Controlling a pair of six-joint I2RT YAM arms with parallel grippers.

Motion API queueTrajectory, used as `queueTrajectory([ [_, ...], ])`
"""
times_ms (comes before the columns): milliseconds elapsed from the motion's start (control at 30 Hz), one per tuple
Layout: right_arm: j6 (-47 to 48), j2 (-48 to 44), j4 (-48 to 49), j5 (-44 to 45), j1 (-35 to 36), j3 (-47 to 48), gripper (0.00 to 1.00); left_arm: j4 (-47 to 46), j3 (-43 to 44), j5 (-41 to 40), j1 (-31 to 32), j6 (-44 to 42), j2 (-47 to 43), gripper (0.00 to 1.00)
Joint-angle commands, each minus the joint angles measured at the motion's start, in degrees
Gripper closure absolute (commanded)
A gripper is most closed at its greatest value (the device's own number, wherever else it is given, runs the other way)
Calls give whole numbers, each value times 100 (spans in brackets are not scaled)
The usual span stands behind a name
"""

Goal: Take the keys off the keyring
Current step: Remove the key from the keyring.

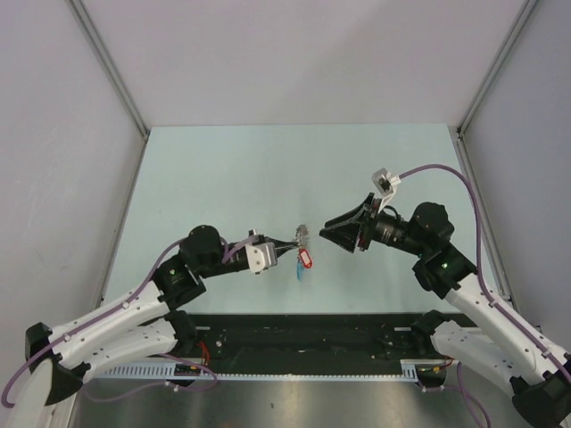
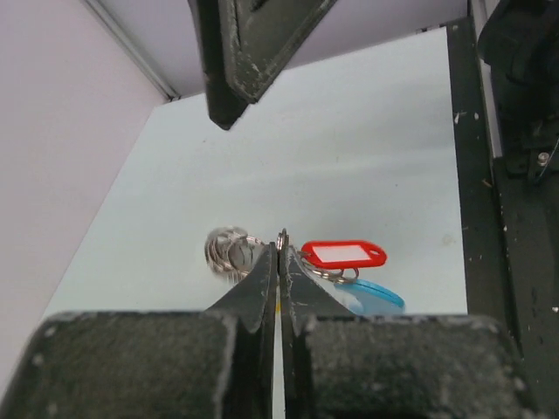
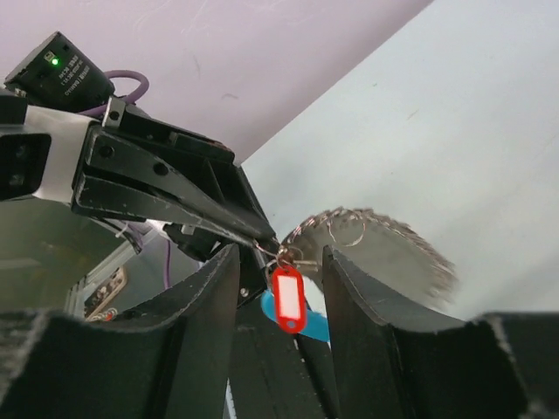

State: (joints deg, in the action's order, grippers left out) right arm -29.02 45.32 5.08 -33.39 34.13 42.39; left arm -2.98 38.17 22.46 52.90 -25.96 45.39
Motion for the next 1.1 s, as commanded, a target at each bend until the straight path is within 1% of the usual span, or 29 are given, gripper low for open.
queueTrajectory([
  [0, -632, 73, 704, -316, 128, -284, 53, -1336, -196, 565, -271, 722, -197, 100],
  [100, -237, 179, 837, -467, 287, -407, 52, -1555, -266, 882, -377, 872, -109, 100],
  [200, -175, 372, 976, -624, 366, -460, 53, -2012, -511, 1093, -395, 926, -223, 100],
  [300, -183, 565, 1310, -897, 463, -521, 52, -2092, -548, 1321, -439, 926, -285, 99],
  [433, -61, 627, 1478, -959, 594, -530, 49, -2154, -548, 1796, -535, 952, -311, 100],
  [567, -139, 645, 1697, -1020, 621, -565, 49, -2407, -583, 1832, -606, 1013, -381, 100],
  [733, -298, 724, 2049, -1126, 735, -627, 52, -2575, -548, 1850, -667, 1075, -355, 100],
  [1067, -324, 531, 2120, -968, 841, -680, 54, -2655, -504, 1718, -676, 1066, -311, 100],
])
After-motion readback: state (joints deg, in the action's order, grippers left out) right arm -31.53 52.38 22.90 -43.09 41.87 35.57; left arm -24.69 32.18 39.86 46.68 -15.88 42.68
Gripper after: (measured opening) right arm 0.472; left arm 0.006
